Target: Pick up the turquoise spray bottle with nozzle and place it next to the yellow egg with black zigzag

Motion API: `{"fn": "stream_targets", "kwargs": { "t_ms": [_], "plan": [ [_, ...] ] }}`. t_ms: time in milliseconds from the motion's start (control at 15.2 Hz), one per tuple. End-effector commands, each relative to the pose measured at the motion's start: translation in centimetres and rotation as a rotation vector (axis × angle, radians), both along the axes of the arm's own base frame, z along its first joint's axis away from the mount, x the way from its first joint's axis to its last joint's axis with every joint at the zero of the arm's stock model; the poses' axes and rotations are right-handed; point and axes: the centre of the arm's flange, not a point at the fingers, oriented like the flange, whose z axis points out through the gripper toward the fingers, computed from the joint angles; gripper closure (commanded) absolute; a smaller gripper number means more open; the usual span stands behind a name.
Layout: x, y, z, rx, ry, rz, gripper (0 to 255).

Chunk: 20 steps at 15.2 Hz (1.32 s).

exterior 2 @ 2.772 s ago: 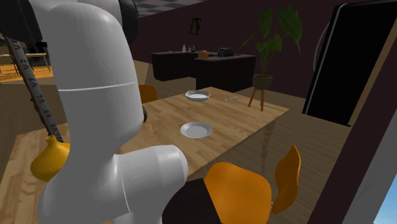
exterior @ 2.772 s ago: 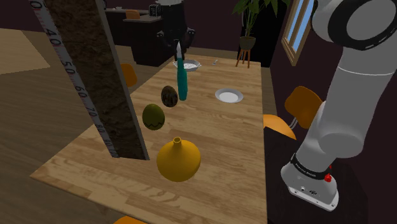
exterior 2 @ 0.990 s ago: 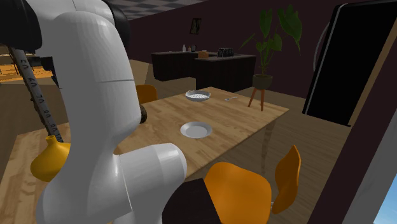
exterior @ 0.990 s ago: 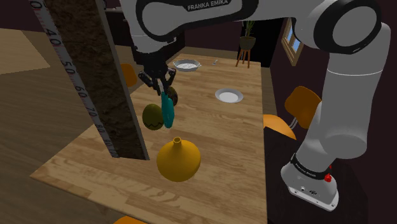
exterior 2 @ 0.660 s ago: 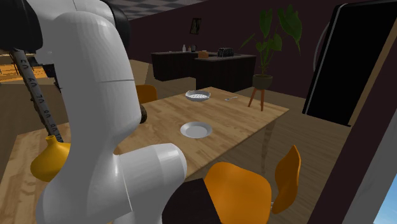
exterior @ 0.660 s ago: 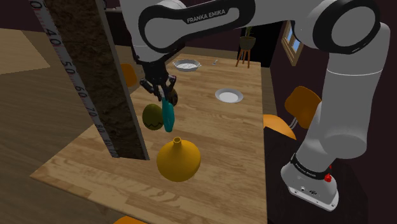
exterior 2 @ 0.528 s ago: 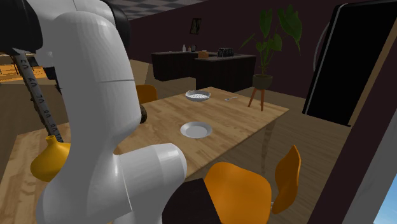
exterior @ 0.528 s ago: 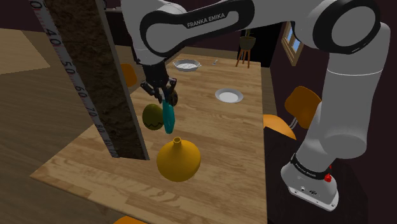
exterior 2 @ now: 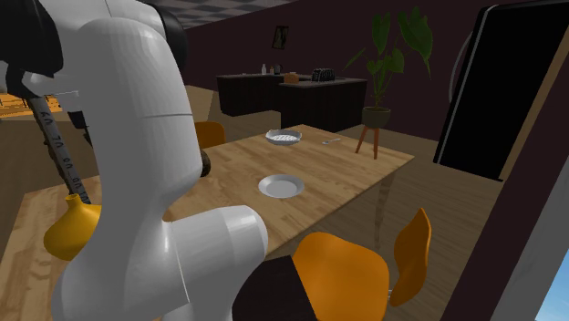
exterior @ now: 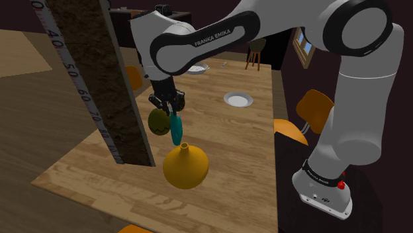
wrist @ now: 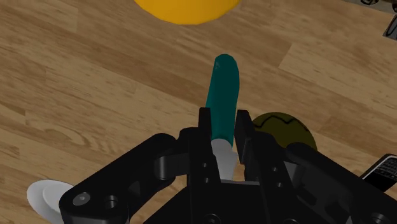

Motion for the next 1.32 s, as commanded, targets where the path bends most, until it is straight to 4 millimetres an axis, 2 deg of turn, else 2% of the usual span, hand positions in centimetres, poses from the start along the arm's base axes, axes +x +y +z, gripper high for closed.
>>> {"fn": "stream_targets", "kwargs": {
  "t_ms": [0,132,660,726,1056,1254],
  "plan": [
    [0.0,0.0,-1.1,0.000,-0.001,0.000,255],
    [0.0,0.0,-2.4,0.000,-0.001,0.000,255],
    [0.0,0.0,-2.4,0.000,-0.001,0.000,255],
    [0.0,0.0,-2.4,0.000,-0.001,0.000,0],
    [0.0,0.0,-2.4,0.000,-0.001,0.000,0],
    [0.1,0.4,1.5,0.000,-0.001,0.000,0]
  ]
}}
